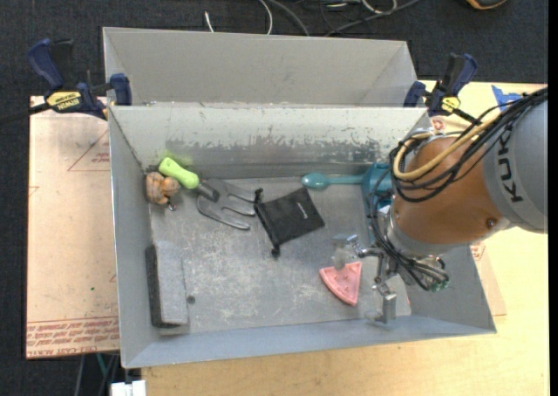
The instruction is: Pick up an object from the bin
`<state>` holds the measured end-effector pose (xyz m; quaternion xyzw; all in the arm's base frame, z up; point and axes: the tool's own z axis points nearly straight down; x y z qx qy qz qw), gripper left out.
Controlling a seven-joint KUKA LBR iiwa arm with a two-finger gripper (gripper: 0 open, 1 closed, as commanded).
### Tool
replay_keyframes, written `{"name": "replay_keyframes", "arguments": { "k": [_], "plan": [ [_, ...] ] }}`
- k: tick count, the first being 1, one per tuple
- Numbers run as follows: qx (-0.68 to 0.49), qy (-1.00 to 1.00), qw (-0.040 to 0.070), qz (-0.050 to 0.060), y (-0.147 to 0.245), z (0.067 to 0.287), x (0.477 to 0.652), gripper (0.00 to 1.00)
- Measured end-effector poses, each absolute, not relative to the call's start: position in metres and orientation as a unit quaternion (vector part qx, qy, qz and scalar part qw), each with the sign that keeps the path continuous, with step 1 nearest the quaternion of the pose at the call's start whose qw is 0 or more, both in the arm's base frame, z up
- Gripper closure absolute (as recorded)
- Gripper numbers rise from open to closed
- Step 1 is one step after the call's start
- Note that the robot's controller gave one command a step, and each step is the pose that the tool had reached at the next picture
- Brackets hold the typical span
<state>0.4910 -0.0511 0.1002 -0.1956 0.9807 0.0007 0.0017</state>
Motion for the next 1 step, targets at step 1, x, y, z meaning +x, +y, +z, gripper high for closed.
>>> {"name": "replay_keyframes", "arguments": {
  "k": [1],
  "plan": [
    [-0.241,0.97,0.01,-0.002,-0.0445,0.0774,0.4873,0.0]
  ]
}}
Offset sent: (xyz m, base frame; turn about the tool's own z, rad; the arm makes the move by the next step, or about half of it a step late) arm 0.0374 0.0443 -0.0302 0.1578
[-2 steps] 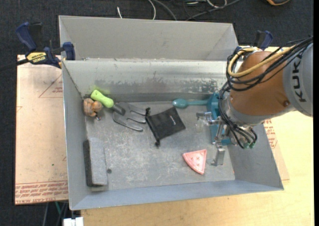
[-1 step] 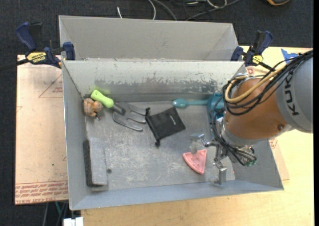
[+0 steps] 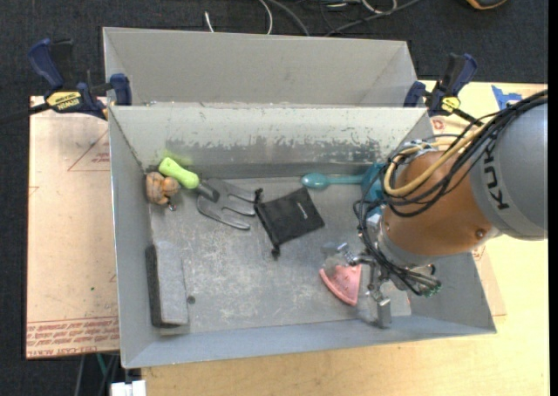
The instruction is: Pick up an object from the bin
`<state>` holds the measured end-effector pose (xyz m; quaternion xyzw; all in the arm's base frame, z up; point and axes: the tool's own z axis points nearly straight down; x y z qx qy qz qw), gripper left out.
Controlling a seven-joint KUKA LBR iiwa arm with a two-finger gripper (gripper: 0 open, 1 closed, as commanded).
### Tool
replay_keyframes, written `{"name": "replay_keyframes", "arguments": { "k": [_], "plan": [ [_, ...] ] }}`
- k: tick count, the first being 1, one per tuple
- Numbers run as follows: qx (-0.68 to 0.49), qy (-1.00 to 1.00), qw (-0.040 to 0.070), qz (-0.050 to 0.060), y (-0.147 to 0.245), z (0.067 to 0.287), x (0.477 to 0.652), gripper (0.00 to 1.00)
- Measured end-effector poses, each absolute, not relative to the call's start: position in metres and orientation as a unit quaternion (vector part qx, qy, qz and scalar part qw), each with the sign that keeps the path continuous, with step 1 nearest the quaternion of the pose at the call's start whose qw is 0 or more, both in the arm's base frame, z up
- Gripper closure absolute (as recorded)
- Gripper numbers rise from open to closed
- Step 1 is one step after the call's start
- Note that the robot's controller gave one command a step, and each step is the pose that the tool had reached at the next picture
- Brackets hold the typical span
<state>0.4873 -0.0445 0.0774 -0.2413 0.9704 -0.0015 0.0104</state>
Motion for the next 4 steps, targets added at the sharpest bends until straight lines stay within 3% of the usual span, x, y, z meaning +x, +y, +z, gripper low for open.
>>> {"name": "replay_keyframes", "arguments": {
  "k": [1,2,3,4],
  "plan": [
    [-0.142,0.99,0.002,0.001,-0.02,0.071,0.513,0.0],
    [-0.162,0.987,0.007,0.0,-0.039,0.077,0.517,0.0],
    [-0.168,0.986,0.006,0.003,-0.011,0.071,0.56,1.0],
    [-0.168,0.986,0.006,0.003,-0.011,0.071,0.56,1.0]
  ]
}}
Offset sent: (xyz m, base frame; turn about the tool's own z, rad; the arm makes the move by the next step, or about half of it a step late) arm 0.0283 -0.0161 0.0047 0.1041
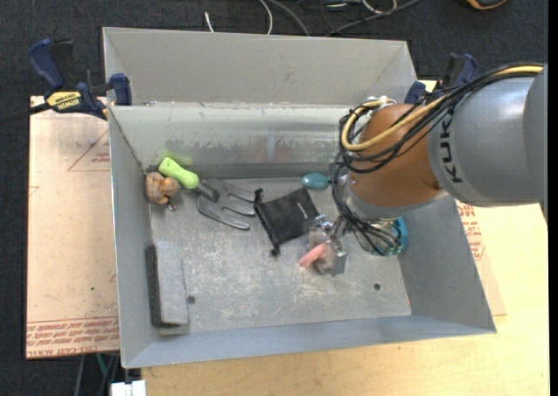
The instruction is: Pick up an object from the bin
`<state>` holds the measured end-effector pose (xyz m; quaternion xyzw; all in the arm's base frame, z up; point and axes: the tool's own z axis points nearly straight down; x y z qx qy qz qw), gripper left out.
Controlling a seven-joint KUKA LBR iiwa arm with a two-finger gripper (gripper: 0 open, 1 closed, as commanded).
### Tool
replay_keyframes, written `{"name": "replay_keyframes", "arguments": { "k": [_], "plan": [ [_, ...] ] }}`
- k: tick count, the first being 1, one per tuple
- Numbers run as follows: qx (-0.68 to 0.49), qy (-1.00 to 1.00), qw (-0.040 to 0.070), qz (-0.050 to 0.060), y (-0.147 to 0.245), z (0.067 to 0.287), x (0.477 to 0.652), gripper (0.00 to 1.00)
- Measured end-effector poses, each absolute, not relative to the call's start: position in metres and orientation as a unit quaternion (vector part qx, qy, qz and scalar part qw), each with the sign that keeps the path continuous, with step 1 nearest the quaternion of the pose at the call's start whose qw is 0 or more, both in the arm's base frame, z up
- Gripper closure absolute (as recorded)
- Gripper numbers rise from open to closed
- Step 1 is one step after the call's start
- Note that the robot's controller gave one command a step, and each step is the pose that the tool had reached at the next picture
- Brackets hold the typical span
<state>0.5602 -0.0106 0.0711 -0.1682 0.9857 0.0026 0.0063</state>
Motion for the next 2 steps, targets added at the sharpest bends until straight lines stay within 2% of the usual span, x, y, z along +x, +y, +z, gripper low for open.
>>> {"name": "replay_keyframes", "arguments": {
  "k": [1,2],
  "plan": [
    [-0.173,0.985,0.007,0.003,-0.0084,0.0713,0.5779,1.0],
    [-0.175,0.985,0.008,0.003,-0.0069,0.0715,0.584,1.0]
  ]
}}
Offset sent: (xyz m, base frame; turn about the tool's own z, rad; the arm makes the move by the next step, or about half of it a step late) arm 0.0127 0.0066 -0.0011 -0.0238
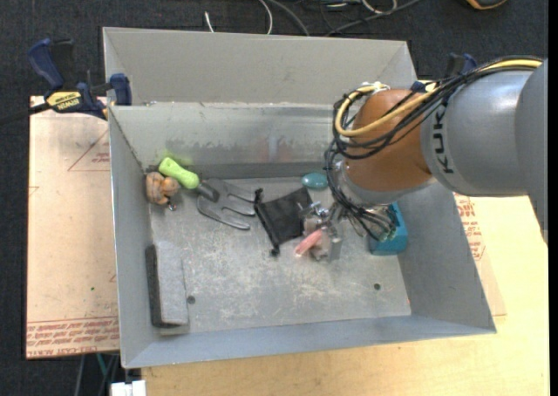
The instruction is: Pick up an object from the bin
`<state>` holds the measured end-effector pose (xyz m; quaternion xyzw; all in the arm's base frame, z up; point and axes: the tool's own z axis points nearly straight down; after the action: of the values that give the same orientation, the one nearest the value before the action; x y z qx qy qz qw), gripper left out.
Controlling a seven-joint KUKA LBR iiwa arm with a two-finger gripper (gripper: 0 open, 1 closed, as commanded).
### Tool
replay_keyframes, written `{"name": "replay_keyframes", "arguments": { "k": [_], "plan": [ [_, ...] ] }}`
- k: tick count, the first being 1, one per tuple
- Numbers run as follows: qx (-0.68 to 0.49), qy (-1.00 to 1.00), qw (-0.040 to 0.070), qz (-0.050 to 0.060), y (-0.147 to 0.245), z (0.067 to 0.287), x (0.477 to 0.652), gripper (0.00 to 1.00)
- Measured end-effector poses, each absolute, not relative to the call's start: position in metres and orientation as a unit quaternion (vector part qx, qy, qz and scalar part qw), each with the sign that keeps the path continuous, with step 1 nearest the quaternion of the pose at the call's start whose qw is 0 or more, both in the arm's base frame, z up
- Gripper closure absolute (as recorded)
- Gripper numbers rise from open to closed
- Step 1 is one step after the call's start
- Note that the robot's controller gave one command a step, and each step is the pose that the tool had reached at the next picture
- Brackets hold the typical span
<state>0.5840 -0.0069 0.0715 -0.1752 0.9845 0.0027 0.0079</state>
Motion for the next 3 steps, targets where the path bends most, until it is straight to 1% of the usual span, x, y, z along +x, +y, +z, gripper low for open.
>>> {"name": "replay_keyframes", "arguments": {
  "k": [1,2,3],
  "plan": [
    [-0.117,0.993,0.008,0.003,-0.003,0.072,0.59,1.0],
    [-0.128,0.992,0.003,0.004,-0.004,0.09,0.583,1.0],
    [-0.243,0.97,0.012,0.002,-0.012,0.115,0.602,1.0]
  ]
}}
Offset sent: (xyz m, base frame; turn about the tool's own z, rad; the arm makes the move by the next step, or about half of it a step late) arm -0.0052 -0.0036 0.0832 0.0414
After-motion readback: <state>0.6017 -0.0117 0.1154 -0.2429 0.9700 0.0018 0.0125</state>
